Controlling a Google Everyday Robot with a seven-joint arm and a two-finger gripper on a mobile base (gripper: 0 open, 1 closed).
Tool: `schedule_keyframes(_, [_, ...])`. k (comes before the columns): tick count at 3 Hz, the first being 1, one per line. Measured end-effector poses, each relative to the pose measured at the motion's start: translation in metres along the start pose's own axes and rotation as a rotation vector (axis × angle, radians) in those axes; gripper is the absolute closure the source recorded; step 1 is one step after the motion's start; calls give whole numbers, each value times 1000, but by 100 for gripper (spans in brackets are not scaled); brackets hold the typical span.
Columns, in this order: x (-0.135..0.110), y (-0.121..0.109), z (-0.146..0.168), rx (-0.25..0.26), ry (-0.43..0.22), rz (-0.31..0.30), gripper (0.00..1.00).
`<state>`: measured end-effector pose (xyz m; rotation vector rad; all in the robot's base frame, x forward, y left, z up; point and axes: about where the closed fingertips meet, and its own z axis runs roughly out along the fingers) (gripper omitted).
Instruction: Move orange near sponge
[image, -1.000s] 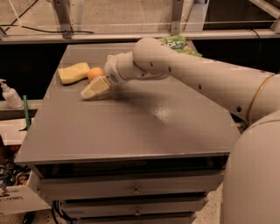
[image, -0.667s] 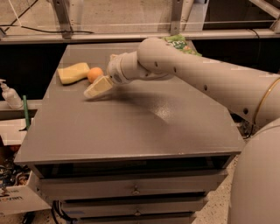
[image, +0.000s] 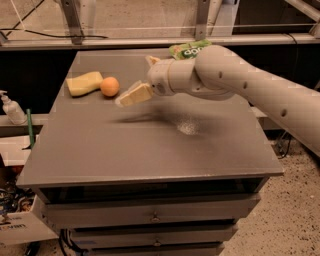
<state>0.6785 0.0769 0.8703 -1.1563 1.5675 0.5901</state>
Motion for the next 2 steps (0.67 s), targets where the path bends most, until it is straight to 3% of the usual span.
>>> schedule_keyframes(1, [7, -11, -60, 38, -69, 20, 0])
schedule_keyframes(2, [16, -20, -81, 74, -64, 27, 0])
